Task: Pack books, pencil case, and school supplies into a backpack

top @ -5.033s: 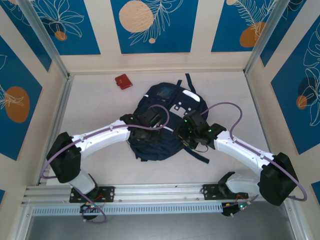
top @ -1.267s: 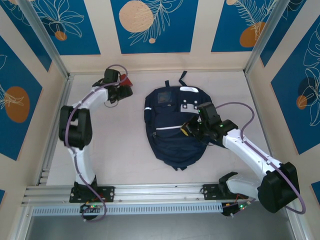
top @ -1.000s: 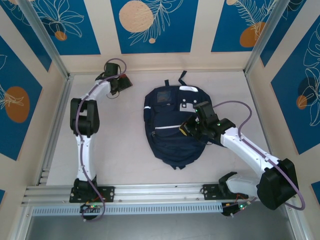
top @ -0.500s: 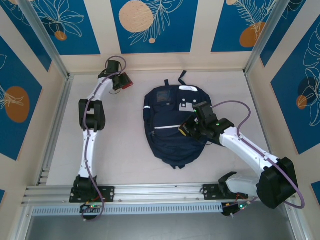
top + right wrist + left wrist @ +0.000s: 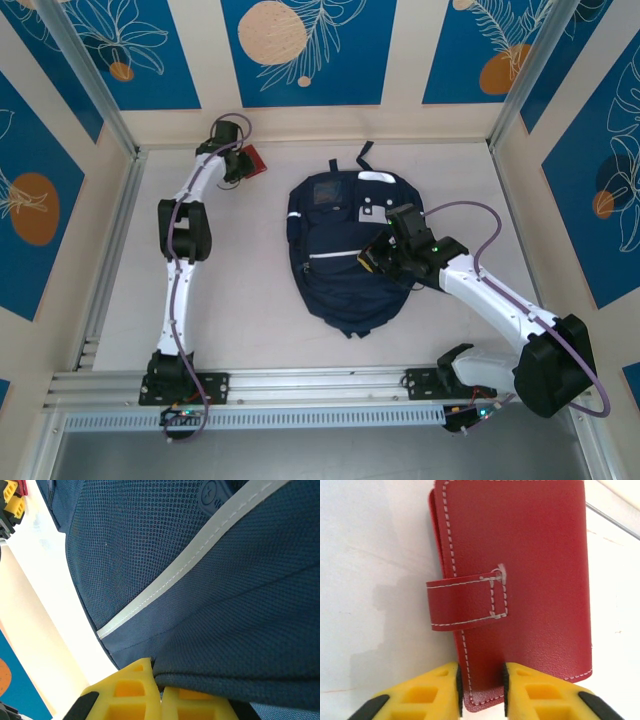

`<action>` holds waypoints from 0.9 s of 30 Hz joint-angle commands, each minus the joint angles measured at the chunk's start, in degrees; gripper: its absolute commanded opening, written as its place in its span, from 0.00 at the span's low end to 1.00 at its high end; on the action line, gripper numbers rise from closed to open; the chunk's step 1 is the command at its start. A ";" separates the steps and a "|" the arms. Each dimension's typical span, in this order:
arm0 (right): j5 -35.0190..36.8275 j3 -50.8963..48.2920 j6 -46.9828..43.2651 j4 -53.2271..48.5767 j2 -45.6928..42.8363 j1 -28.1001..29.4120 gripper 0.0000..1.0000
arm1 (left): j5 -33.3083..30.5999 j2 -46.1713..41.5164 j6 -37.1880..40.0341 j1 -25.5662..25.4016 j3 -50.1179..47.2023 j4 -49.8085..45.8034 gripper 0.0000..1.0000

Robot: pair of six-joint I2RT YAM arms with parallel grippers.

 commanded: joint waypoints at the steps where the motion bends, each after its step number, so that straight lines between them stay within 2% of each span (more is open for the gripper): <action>1: 0.73 0.10 -0.33 1.47 -0.88 0.41 0.00 | 1.44 2.97 0.36 0.00 0.95 -4.11 0.16; 6: 0.89 -0.02 -0.25 1.48 -0.79 0.36 0.01 | 1.28 2.62 0.75 -0.01 0.86 -5.15 0.00; 9: 1.11 0.02 -0.33 1.40 -0.88 0.36 0.00 | 1.19 0.91 2.00 -0.02 -0.33 -5.54 0.00; 13: 1.20 0.10 -0.34 1.44 -0.85 0.37 0.00 | 1.97 -4.54 3.77 0.01 -7.05 -3.53 0.00; 22: 1.15 1.03 -1.54 0.59 -0.78 0.27 0.00 | 2.57 -23.70 6.86 -0.03 -31.96 1.39 0.00; 27: 0.93 2.00 -3.08 -1.09 -0.54 0.10 0.01 | 4.78 -36.61 5.13 -0.07 -51.48 5.73 0.00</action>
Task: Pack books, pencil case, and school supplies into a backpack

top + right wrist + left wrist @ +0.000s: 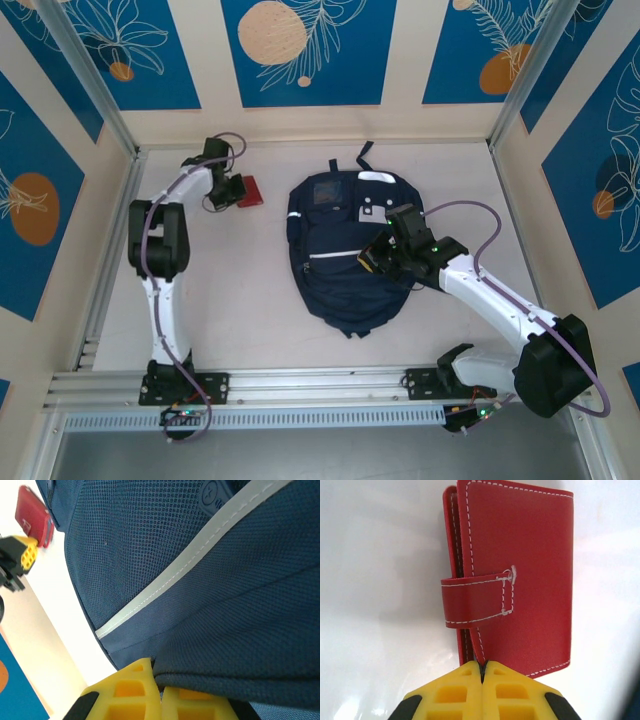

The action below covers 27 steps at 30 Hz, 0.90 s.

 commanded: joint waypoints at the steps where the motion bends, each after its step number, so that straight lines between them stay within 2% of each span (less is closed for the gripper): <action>1: 0.64 1.83 -2.55 -0.91 -0.45 0.07 0.01 | 1.91 -10.12 -0.21 -0.01 -12.08 2.68 0.00; 6: 1.54 1.46 -3.42 -1.67 0.15 0.50 0.01 | 3.64 -22.47 -1.90 -0.06 -27.99 5.33 0.00; 10: 3.17 1.75 -4.12 -3.42 0.61 1.25 0.04 | 9.13 -30.51 -2.62 -0.19 -37.95 5.90 0.00; 13: 7.83 4.10 -5.70 -8.40 1.25 3.31 0.16 | 9.41 -36.02 -0.97 -0.80 -43.49 1.96 0.00; 18: 14.42 9.54 -8.52 -19.52 3.47 7.46 0.46 | 12.59 -44.94 -1.88 -1.87 -51.01 -1.83 0.00; 22: 19.40 14.72 -9.15 -25.91 4.13 11.46 0.56 | 14.80 -49.41 -3.18 -3.49 -54.91 -3.06 0.00; 27: 25.04 22.42 -9.23 -29.52 5.73 17.91 0.60 | 16.29 -51.31 -4.03 -5.89 -57.39 -3.77 0.00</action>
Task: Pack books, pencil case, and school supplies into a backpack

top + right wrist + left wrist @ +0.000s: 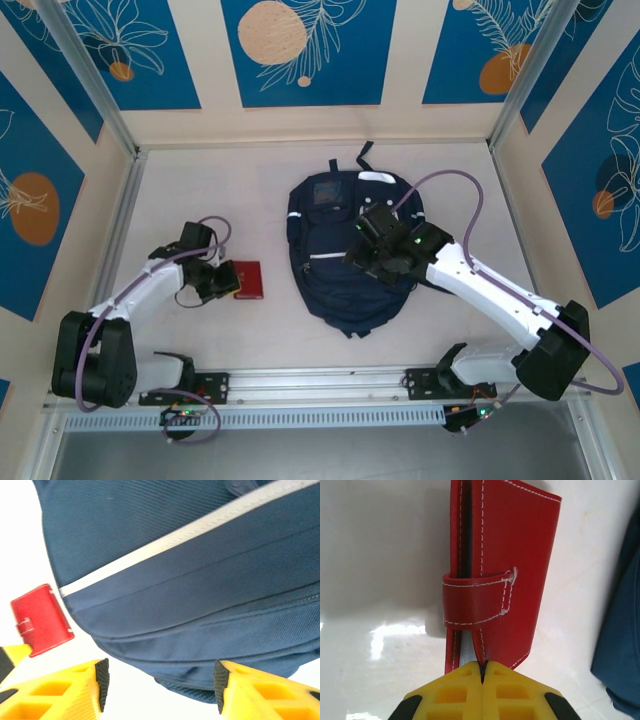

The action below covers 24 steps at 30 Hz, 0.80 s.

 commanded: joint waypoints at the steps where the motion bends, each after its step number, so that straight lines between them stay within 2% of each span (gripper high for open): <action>1: 6.51 6.64 -0.39 -6.46 2.29 3.71 0.60 | 0.67 -0.74 -0.32 -1.00 -0.87 -3.67 0.00; 2: 6.83 9.03 -0.53 -7.45 3.84 5.15 0.60 | -1.69 -0.38 0.31 -1.03 -0.24 -5.09 0.04; 5: 3.09 13.17 -3.65 -4.27 8.62 8.03 0.60 | -3.88 -0.24 0.88 -0.72 1.60 -6.34 0.36; 7: -1.06 15.06 -5.99 0.09 12.67 9.37 0.60 | -4.63 -0.57 1.33 -0.59 3.76 -6.99 0.43; 12: -8.18 22.97 -7.87 6.99 26.25 12.73 0.58 | -10.32 -1.32 3.07 1.30 8.38 -7.17 0.44; 18: -12.70 31.34 -8.01 11.14 41.12 13.16 0.52 | -6.92 1.54 0.95 3.71 6.15 -1.96 0.38; 22: -8.51 34.17 -8.58 12.60 47.26 13.68 0.45 | -5.28 3.87 -0.43 4.07 4.04 0.98 0.32; 24: -8.85 35.18 -8.67 13.16 50.03 13.20 0.44 | -4.92 4.62 -0.87 4.21 3.23 2.09 0.29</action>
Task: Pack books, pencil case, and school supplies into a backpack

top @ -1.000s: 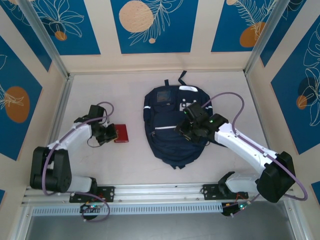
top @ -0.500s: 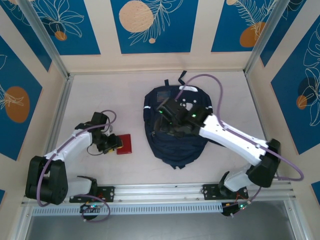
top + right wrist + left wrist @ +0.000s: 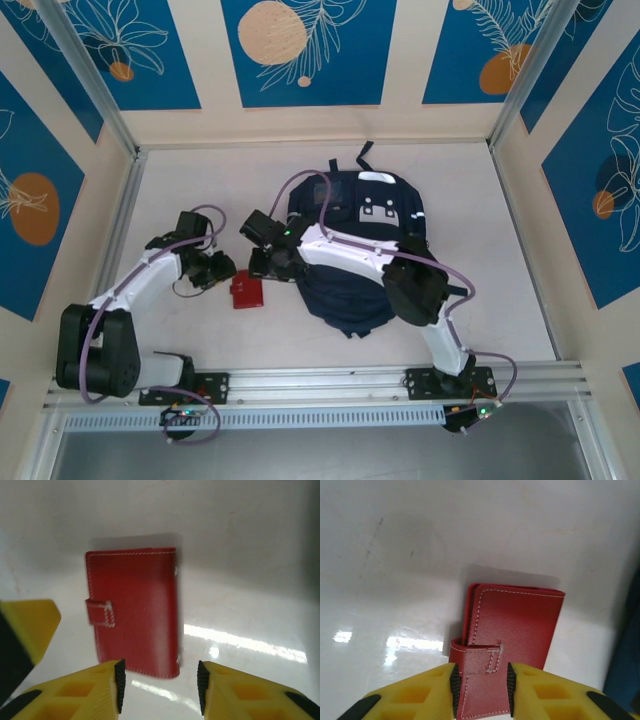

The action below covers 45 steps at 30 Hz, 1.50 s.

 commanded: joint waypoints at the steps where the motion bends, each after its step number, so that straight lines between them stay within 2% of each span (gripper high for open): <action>1: 0.04 3.25 -0.72 1.22 3.22 -0.27 0.43 | 1.79 1.31 -0.96 0.80 -1.83 2.31 0.27; 8: -2.52 5.61 -0.60 1.42 8.34 -0.82 0.41 | 2.28 3.90 -2.05 0.78 -4.35 5.11 0.20; 18: -7.15 4.48 -2.12 5.45 9.97 -0.79 0.36 | 0.98 6.82 -2.10 0.80 -6.08 7.22 0.07; 23: -10.76 3.88 -4.02 8.53 9.46 -0.80 0.33 | 0.43 7.20 -1.99 0.83 -6.86 7.66 0.04; 24: -11.24 3.85 -4.31 8.86 9.30 -0.80 0.31 | 0.51 7.18 -1.98 0.78 -6.95 7.79 0.04; 28: -10.60 2.71 -4.56 9.84 6.91 -0.58 0.11 | 0.63 6.57 -1.98 0.81 -6.44 7.24 0.04; 29: -9.91 2.27 -4.79 9.93 5.81 -0.62 0.05 | 0.63 5.99 -1.90 0.79 -5.95 6.81 0.05; 31: -8.25 1.02 -5.22 9.99 3.31 -0.64 0.00 | 0.64 4.33 -1.87 0.82 -4.68 5.29 0.09; 37: -1.17 -4.28 -7.04 8.63 -7.00 -0.84 0.00 | 0.99 -2.69 -0.99 0.85 1.40 -0.95 0.31; 42: 5.60 -10.33 -8.77 6.19 -18.19 -1.41 0.00 | 5.61 -6.41 1.36 0.42 6.87 -2.83 0.49; 45: 11.74 -14.27 -8.23 2.33 -26.33 -2.56 0.00 | 7.06 -6.71 4.47 -1.78 11.14 -3.44 0.59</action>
